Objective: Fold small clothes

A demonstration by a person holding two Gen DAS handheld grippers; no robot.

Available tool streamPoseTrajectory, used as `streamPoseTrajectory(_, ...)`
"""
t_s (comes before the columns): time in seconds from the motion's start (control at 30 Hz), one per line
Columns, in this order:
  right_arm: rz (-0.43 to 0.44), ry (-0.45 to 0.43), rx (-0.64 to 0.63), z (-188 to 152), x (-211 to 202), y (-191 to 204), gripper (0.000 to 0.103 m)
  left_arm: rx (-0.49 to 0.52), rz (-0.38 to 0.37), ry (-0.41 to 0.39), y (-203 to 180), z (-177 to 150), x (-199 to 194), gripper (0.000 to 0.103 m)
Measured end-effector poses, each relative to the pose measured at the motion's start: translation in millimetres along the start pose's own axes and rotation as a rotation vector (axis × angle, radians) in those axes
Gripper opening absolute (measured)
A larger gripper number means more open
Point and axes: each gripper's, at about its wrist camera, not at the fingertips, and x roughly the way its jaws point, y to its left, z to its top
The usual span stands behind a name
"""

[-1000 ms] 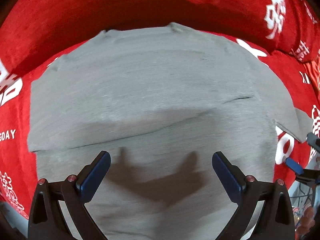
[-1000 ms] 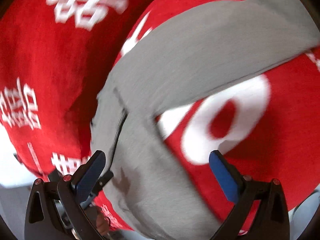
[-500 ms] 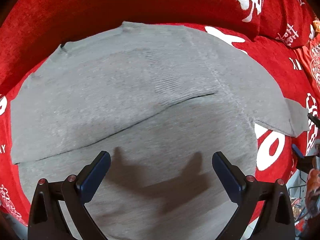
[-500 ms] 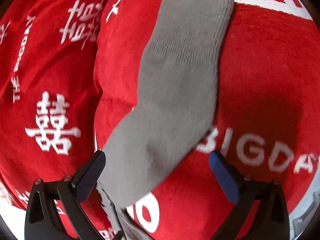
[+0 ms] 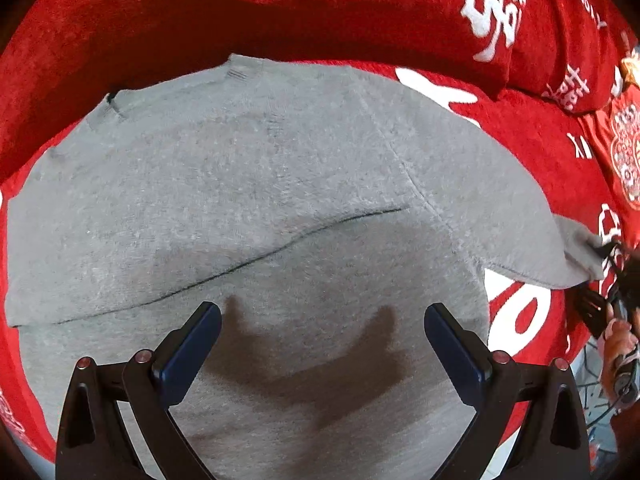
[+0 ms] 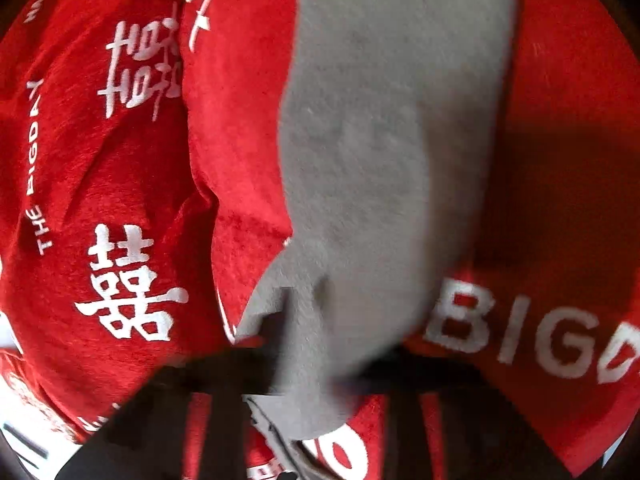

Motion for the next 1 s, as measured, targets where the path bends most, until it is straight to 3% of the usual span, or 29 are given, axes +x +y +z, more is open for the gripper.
streamPoseTrajectory(0.13, 0.075, -0.007, -0.047, -9, 0, 12, 0.007, -0.023, -0.003, -0.015, 14, -2, -8, 0.102)
streamPoseTrajectory(0.33, 0.168, 0.081, -0.255, -42, 11, 80, 0.007, -0.048, 0.046, -0.037, 37, -1, -16, 0.102)
streamPoseTrajectory(0.57, 0.179, 0.252, -0.642, -132, 62, 187, 0.007, -0.129, 0.064, -0.075, 89, -4, -36, 0.102)
streamPoseTrajectory(0.67, 0.134, 0.35, -0.871, -197, 97, 223, 0.007, -0.181, 0.096, -0.102, 119, -7, -45, 0.102)
streamPoseTrajectory(0.77, 0.067, 0.474, -1.054, -273, 144, 234, 0.007, -0.25, 0.125, -0.131, 151, -11, -54, 0.102)
streamPoseTrajectory(0.87, -0.032, 0.565, -1.176, -332, 187, 221, 0.007, -0.307, 0.15, -0.148, 180, -17, -59, 0.102)
streamPoseTrajectory(1.0, -0.259, 0.64, -1.272, -379, 242, 182, 0.011, -0.354, 0.176, -0.146, 209, -26, -54, 0.102)
